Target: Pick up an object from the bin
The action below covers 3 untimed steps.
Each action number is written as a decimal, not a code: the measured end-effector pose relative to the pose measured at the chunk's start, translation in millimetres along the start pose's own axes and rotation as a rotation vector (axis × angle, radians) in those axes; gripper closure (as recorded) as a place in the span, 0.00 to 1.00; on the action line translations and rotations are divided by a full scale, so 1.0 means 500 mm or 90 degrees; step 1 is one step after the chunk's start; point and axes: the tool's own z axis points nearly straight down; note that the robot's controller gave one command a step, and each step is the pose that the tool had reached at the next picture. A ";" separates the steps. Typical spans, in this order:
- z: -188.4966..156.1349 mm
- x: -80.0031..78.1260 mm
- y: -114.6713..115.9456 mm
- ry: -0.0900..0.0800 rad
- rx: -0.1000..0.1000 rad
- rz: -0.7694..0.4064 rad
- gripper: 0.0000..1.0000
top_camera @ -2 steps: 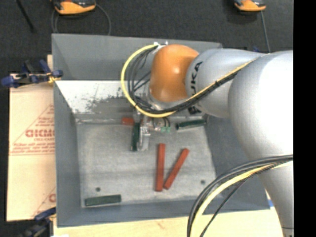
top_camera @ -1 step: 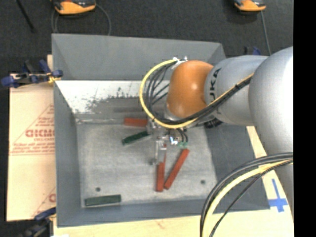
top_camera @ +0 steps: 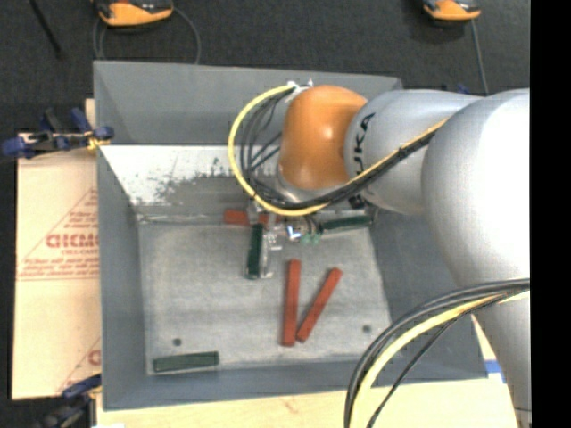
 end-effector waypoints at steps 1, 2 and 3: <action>-0.004 0.000 -0.003 -0.001 -0.001 0.004 1.00; -0.284 -0.004 0.038 -0.002 0.000 -0.310 1.00; -0.278 -0.002 0.039 0.002 -0.002 -0.308 0.00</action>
Offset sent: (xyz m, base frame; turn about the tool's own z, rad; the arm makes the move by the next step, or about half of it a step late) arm 0.0000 0.0000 0.0000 0.0000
